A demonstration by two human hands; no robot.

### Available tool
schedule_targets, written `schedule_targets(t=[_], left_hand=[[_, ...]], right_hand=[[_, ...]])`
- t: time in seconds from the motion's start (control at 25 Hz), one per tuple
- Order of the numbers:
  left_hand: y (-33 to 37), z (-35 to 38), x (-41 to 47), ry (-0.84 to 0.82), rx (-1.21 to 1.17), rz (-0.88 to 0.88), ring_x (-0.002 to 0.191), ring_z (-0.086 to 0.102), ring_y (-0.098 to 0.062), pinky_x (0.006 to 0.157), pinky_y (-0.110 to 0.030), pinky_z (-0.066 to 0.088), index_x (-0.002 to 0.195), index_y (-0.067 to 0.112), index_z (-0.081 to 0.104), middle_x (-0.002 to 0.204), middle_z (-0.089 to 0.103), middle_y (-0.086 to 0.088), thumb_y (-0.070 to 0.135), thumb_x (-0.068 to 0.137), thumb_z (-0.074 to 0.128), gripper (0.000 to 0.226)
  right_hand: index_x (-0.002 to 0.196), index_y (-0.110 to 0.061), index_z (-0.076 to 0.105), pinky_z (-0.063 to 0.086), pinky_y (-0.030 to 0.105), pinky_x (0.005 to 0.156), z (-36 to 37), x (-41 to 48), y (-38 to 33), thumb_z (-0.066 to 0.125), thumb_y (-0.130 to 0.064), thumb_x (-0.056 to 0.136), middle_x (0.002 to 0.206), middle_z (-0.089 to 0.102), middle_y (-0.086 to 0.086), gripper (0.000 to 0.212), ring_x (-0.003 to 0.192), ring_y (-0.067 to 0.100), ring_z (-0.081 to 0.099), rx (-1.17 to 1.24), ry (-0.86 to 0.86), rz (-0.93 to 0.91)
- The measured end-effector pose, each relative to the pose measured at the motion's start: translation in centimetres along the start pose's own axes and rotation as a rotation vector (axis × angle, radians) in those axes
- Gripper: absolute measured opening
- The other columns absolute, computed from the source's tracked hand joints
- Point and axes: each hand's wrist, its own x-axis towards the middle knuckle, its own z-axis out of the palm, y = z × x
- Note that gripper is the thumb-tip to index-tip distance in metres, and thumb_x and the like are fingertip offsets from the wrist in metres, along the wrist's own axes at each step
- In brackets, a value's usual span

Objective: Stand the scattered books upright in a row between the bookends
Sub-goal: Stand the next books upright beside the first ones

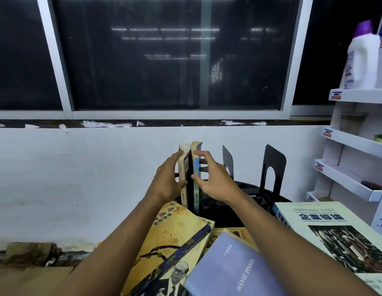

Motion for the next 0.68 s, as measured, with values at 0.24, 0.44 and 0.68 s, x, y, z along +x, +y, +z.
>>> schedule_targets(t=[0.24, 0.44, 0.68], left_hand=[[-0.1, -0.4, -0.2, -0.056, -0.034, -0.017, 0.124, 0.059, -0.020, 0.070, -0.002, 0.046, 0.153, 0.035, 0.034, 0.150, 0.049, 0.000, -0.001, 0.087, 0.074, 0.085], [-0.3, -0.6, -0.4, -0.032, -0.067, -0.071, 0.110, 0.062, -0.011, 0.065, -0.003, 0.046, 0.154, 0.038, 0.033, 0.134, 0.063, -0.005, 0.005, 0.087, 0.076, 0.086], [0.7, -0.1, -0.8, 0.011, -0.072, -0.042, 0.122, 0.061, -0.020, 0.084, -0.017, 0.048, 0.155, 0.041, 0.026, 0.133, 0.064, -0.005, 0.007, 0.087, 0.076, 0.091]], right_hand=[[0.147, -0.044, 0.030, 0.055, 0.045, 0.098, 0.0, 0.0, -0.4, 0.065, -0.010, 0.097, 0.143, 0.047, -0.007, 0.070, 0.131, 0.012, 0.051, 0.052, -0.046, 0.004], [0.144, -0.043, 0.037, 0.058, 0.044, 0.092, 0.9, 0.6, -0.6, 0.067, -0.007, 0.094, 0.129, 0.048, -0.017, 0.069, 0.112, -0.002, 0.056, 0.108, -0.042, 0.001], [0.142, -0.044, 0.038, 0.059, 0.042, 0.091, 1.1, 0.7, -0.2, 0.067, -0.006, 0.094, 0.117, 0.050, -0.027, 0.068, 0.113, -0.002, 0.057, 0.126, -0.056, 0.003]])
